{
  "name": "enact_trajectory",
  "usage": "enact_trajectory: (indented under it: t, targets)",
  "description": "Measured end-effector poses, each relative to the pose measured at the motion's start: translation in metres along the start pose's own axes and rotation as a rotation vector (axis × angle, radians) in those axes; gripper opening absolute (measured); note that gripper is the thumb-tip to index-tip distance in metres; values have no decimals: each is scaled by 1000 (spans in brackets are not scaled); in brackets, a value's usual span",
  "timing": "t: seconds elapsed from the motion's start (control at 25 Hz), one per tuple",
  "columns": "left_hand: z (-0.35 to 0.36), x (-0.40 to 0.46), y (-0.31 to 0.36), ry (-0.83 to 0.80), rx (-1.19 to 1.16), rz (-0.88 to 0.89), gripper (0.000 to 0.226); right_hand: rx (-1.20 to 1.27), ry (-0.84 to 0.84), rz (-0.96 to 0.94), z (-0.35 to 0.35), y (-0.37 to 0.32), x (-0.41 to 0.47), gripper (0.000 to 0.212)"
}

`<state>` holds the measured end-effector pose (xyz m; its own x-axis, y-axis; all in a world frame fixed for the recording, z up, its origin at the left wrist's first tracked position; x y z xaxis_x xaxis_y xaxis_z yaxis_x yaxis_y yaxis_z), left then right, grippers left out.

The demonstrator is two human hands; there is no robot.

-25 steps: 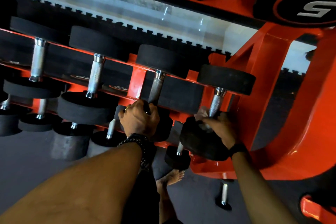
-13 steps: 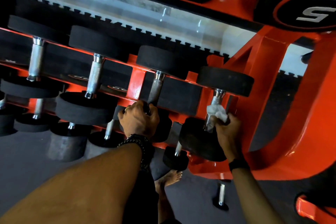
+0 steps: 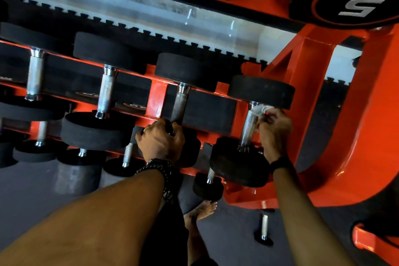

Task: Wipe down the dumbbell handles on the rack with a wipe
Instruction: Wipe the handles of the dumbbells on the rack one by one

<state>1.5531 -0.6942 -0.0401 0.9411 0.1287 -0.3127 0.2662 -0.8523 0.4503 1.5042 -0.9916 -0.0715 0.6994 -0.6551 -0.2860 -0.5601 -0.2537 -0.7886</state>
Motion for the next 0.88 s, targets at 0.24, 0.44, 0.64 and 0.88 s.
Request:
enact_trajectory:
  t: [0.24, 0.44, 0.64, 0.88]
  targets:
    - [0, 0, 1, -4, -3, 21, 30, 6, -291, 192, 1, 22, -33, 24]
    - [0, -1, 1, 5, 6, 45, 31, 298, -433, 352, 14, 19, -6, 46]
    - [0, 0, 1, 3, 17, 55, 42, 187, -377, 269, 4, 19, -24, 36]
    - [1, 0, 1, 10, 20, 70, 48, 272, -273, 165, 16, -12, -28, 36]
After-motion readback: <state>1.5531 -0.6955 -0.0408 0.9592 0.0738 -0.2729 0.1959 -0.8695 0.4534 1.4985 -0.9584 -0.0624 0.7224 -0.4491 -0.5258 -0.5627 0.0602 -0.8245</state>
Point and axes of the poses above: each hand's wrist, its own x-axis towards the middle knuckle, its own z-axis out of the palm, y = z × x, the point moved 5 cm from there along x, towards the middle knuckle, and after that the axes turned 5 degrees about -y, right-handed, at the moved point
